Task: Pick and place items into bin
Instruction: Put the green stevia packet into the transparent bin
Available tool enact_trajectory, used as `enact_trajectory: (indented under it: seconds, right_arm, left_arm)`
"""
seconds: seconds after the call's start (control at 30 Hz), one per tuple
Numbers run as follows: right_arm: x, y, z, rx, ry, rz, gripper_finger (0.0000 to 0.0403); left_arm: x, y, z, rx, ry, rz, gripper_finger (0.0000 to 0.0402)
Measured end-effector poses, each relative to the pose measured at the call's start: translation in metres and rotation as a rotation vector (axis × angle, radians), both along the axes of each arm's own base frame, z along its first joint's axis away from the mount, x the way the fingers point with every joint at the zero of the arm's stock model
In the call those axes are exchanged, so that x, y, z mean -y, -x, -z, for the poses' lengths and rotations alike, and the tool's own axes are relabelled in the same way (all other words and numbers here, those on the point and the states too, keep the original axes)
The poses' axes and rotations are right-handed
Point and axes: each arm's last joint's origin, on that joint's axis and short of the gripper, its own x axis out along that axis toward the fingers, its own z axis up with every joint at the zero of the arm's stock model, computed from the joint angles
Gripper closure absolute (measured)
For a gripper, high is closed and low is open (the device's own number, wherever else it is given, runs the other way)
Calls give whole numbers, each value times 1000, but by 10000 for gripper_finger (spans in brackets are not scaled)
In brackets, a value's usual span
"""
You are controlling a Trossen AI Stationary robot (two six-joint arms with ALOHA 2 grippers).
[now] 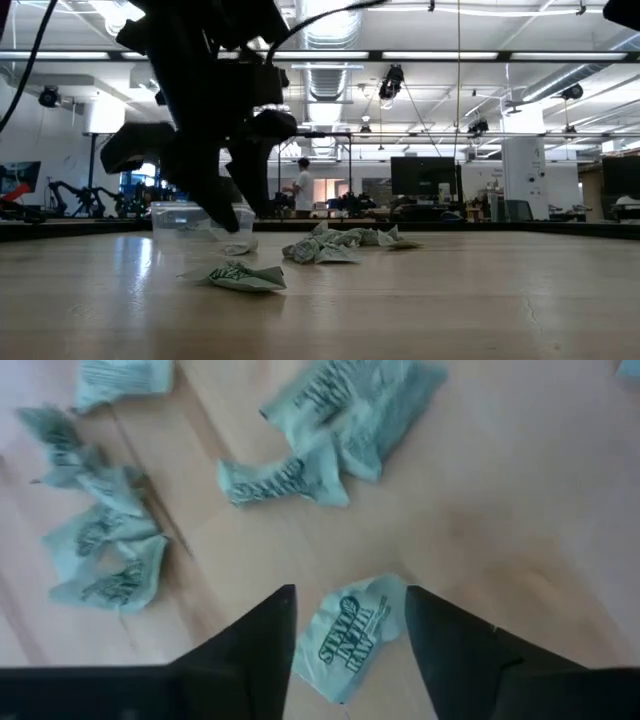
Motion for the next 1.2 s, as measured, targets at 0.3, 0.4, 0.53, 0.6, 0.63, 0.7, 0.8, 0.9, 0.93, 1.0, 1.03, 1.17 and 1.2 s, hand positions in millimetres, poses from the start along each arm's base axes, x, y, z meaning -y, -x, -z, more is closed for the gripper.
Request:
enact_trajectory:
  seconds: [0.3,0.4,0.53,0.6,0.63,0.7,0.8,0.9,0.93,1.0,1.03,1.17,1.2]
  right_arm:
    - [0,0,0,-3,-12,19,317]
    - [0,0,0,-3,-12,19,321]
    - [0,0,0,-1,-8,15,327]
    - [0,-1,0,3,1,13,329]
    - [1,-1,0,6,4,11,330]
    - [1,-1,0,14,16,14,330]
    - [1,-1,0,21,25,18,328]
    - [1,-1,0,21,26,18,329]
    - [1,-1,0,21,25,18,331]
    - [1,-1,0,21,25,18,333]
    - [1,-1,0,21,25,18,334]
    - [1,-1,0,21,25,18,335]
    - [1,-1,0,21,25,18,335]
  left_arm:
    - [2,-9,13,-44,-22,24,198]
    - [1,-11,14,-69,-5,-10,199]
    - [-4,-12,15,-114,63,-69,199]
    - [-5,-13,15,-120,89,-86,199]
    - [-6,-13,15,-121,94,-91,199]
    - [-7,-13,14,-122,101,-92,199]
    - [-9,-14,14,-127,131,-93,204]
    - [-12,-14,14,-142,180,-105,222]
    - [-13,-14,14,-145,192,-106,231]
    - [-13,-14,14,-149,205,-104,248]
    - [-13,-14,14,-150,205,-104,257]
    - [-14,-13,14,-162,204,-109,288]
    - [-14,-13,14,-165,204,-111,296]
